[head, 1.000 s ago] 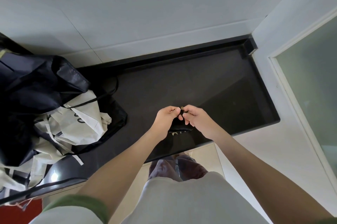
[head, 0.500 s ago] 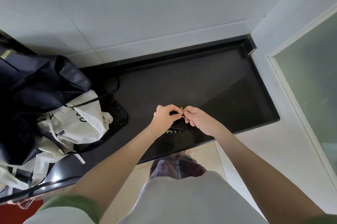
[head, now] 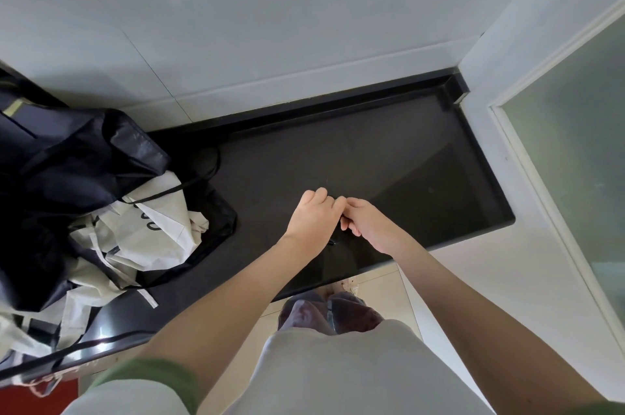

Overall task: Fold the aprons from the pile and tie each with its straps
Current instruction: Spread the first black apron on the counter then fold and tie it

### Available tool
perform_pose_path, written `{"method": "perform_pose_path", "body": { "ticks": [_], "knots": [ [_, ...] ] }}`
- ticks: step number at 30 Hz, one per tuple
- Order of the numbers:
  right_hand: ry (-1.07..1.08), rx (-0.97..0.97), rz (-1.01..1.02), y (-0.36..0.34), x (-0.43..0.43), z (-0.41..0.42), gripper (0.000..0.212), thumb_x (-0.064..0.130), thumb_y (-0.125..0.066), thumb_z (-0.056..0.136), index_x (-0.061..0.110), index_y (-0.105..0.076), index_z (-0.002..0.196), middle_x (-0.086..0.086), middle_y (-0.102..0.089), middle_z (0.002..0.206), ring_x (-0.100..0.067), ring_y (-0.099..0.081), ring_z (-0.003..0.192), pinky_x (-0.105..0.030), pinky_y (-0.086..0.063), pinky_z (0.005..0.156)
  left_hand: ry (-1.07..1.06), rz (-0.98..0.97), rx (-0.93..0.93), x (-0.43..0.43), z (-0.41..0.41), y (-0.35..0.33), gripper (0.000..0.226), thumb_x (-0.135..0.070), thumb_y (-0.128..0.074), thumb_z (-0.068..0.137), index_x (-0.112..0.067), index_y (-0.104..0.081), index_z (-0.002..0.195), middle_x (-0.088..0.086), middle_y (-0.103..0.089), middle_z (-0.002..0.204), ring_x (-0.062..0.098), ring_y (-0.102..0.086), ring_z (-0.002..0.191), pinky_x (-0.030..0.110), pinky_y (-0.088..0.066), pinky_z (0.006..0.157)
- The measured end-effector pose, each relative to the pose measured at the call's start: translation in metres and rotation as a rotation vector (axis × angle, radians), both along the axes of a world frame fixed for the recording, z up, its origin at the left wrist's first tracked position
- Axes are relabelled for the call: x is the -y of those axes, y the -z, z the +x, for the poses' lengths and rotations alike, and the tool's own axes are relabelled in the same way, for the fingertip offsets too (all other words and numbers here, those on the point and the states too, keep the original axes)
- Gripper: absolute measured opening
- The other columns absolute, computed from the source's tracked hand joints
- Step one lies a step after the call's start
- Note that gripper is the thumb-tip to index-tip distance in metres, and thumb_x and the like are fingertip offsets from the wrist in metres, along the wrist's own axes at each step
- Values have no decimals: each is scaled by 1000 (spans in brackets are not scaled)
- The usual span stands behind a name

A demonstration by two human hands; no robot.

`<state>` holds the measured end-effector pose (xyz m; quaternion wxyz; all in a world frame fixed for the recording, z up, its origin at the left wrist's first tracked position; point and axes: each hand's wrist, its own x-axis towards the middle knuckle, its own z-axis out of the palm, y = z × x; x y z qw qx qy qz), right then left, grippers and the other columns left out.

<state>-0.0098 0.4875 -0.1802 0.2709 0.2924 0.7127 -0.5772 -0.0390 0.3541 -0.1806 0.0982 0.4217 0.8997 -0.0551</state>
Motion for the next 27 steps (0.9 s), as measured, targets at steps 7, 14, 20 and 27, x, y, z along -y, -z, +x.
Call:
{"method": "perform_pose_path", "body": {
  "ticks": [7,14,20,27],
  "knots": [
    [79,276,140,-1,3,-16,19,17,-52,94,7,-58,79,-3,-42,60,-12,-23,50,-24,-23,48,108,108,-83,7,1,3,53,-29,-93,42,-18,-70,88,-7,-63,75,15,-60,72,27,-46,75],
    [222,264,-14,5,-2,-11,14,13,-59,95,2,-63,102,-10,-57,82,-8,-31,50,-21,-29,46,81,84,4,10,3,9,41,-14,-58,91,-9,-46,131,0,-55,121,20,-50,115,31,-33,103],
    [245,196,-66,4,-1,-8,9,17,-57,97,12,-63,91,-9,-49,80,-10,-32,55,-23,-30,51,-637,438,161,1,2,8,24,-28,-64,91,-8,-58,103,8,-56,112,30,-47,108,39,-30,98],
    [305,146,-118,7,6,-7,17,15,-50,100,5,-63,98,-7,-46,77,-9,-32,56,-23,-30,51,-333,314,97,4,1,19,23,-23,-43,103,-20,-56,122,2,-52,123,24,-44,116,35,-26,102]
  ]
}}
